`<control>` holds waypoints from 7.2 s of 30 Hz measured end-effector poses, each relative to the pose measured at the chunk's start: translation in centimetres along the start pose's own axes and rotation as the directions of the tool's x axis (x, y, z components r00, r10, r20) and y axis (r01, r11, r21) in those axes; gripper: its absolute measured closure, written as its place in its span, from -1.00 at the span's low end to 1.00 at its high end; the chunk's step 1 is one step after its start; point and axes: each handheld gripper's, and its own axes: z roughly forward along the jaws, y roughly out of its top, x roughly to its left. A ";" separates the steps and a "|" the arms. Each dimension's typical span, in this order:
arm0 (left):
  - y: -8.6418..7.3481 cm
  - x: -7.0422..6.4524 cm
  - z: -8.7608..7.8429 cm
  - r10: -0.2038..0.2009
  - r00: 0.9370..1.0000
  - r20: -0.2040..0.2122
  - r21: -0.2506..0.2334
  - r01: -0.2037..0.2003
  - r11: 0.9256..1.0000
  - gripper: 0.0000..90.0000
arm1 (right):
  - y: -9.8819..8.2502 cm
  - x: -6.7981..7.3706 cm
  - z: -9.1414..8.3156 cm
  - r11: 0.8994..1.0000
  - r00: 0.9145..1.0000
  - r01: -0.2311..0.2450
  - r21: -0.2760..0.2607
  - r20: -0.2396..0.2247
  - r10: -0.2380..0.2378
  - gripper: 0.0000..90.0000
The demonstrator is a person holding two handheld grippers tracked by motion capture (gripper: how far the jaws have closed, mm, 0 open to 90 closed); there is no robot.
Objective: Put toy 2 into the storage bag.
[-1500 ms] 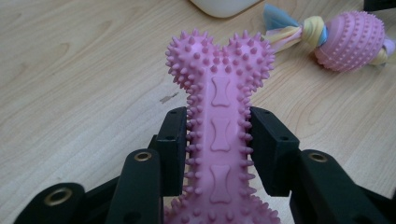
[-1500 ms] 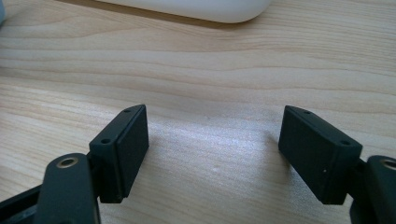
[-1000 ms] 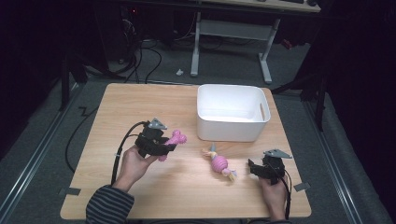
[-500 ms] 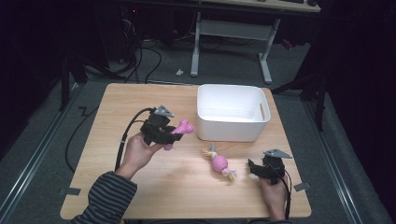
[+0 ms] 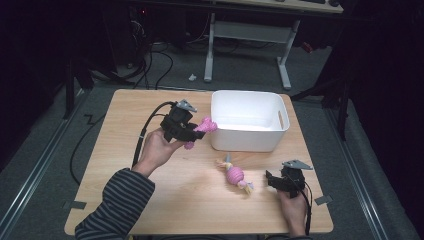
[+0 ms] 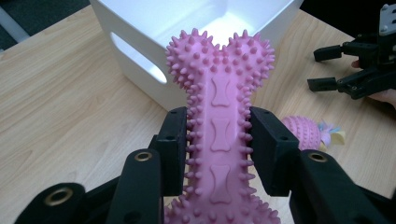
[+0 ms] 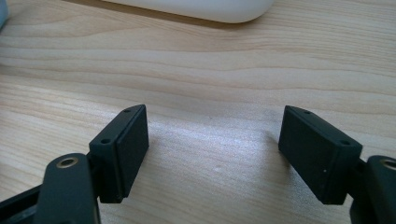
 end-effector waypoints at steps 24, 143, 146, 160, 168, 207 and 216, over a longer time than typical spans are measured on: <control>4.9 0.5 1.7 0.039 0.999 0.022 -0.007 -0.039 0.999 0.31 | 0.0 0.0 0.0 1.000 1.000 0.002 0.000 0.000 -0.002 -0.45; 8.5 1.0 10.8 0.086 0.996 -0.030 0.054 -0.084 0.995 -0.09 | -0.1 0.0 -0.1 1.000 1.000 0.005 0.000 -0.004 -0.005 -0.44; 8.3 1.1 9.6 0.074 0.997 -0.033 0.022 -0.074 0.997 -0.11 | -0.1 0.0 -0.1 1.000 1.000 0.005 0.000 -0.003 -0.005 -0.44; 4.9 2.3 3.7 0.006 0.997 -0.070 -0.104 -0.014 0.994 -0.16 | -0.1 0.0 -0.1 1.000 1.000 0.007 -0.001 -0.004 -0.007 -0.44; 1.5 3.4 0.7 -0.026 0.993 -0.111 -0.128 0.012 0.992 -0.16 | -0.1 0.0 -0.1 1.000 1.000 0.006 -0.002 -0.004 -0.006 -0.44; -11.1 3.4 -1.5 -0.191 0.969 -0.157 -0.173 0.163 0.971 -0.22 | -0.1 0.1 -0.1 1.000 1.000 0.004 -0.002 -0.005 -0.004 -0.44; -14.5 3.9 -1.4 -0.277 0.946 -0.169 -0.181 0.246 0.952 -0.23 | -0.1 0.1 -0.1 1.000 1.000 0.005 -0.002 -0.005 -0.005 -0.44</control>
